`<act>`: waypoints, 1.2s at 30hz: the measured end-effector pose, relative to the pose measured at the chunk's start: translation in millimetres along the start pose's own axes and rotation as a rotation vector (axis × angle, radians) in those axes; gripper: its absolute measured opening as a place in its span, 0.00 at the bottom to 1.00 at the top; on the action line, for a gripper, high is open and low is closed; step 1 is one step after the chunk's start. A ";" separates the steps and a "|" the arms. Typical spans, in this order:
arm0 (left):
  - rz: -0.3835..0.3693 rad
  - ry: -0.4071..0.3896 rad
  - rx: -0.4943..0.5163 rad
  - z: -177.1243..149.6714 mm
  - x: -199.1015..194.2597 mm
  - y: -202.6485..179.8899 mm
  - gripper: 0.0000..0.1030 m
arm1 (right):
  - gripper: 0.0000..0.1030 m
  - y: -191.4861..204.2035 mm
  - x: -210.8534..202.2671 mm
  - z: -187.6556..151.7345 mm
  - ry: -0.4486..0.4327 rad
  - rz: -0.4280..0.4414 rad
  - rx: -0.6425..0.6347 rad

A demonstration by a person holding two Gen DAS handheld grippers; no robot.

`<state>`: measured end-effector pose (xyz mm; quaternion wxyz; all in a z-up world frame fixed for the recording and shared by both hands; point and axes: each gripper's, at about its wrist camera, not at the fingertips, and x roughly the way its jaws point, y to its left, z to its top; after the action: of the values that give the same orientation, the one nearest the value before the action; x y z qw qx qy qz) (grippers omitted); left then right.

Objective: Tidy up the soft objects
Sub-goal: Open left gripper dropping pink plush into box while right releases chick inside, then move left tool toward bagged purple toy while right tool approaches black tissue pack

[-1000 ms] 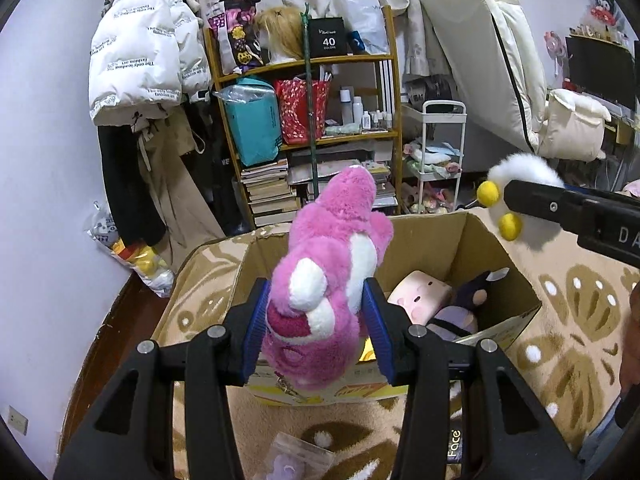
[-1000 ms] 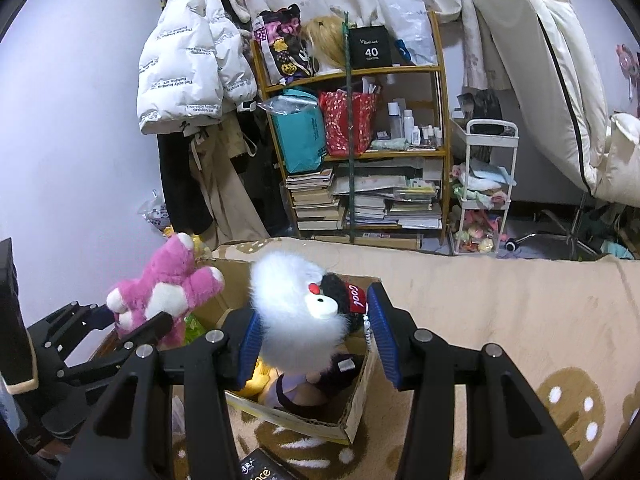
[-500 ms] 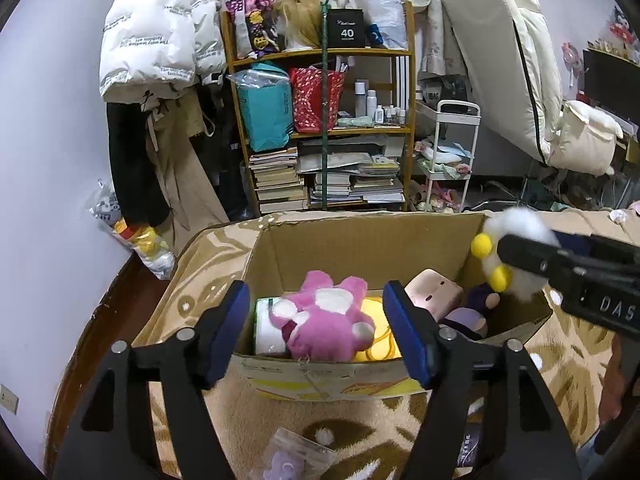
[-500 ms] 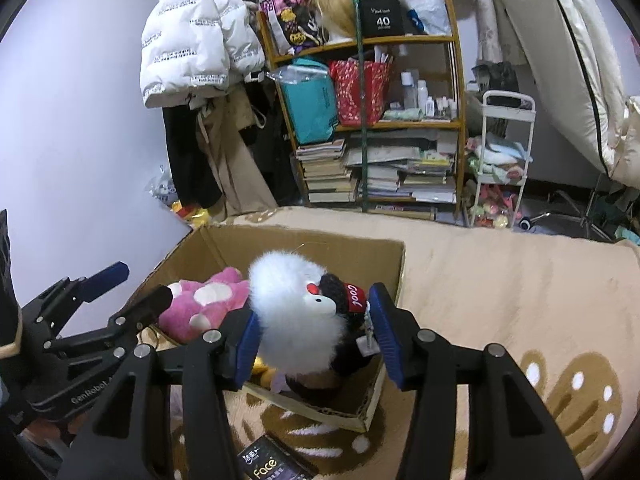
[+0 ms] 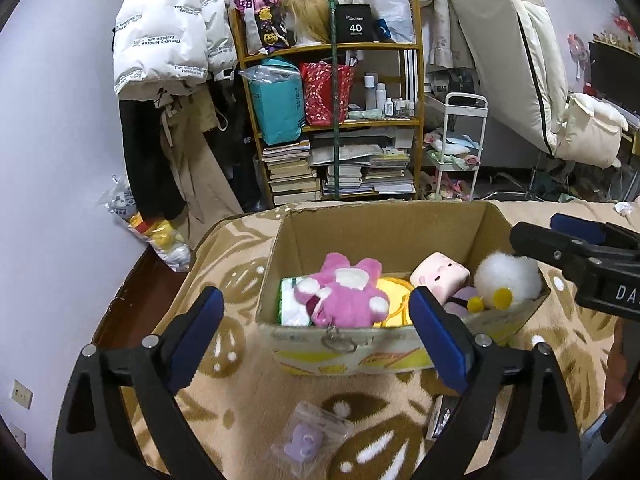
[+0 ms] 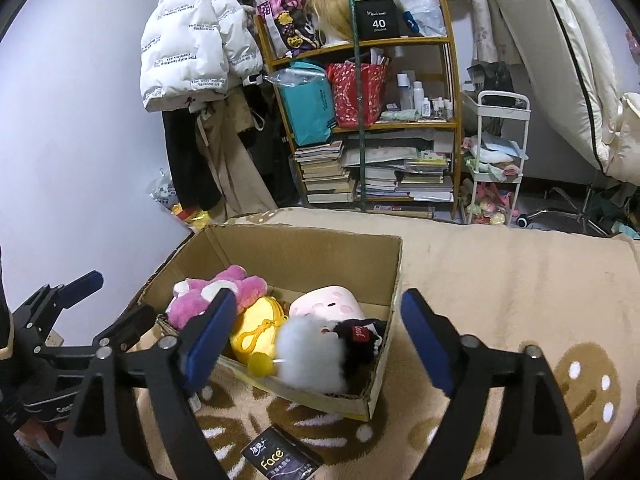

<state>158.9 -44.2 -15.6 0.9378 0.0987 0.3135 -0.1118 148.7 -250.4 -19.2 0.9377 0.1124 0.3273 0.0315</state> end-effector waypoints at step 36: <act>0.053 0.100 0.012 -33.9 -68.6 15.5 0.93 | 1.00 26.3 -65.3 -45.3 0.049 -0.063 -0.018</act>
<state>90.5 -10.6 1.4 0.9230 0.1180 0.3565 -0.0839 69.8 -224.8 -7.9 0.9308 0.0930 0.3533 0.0077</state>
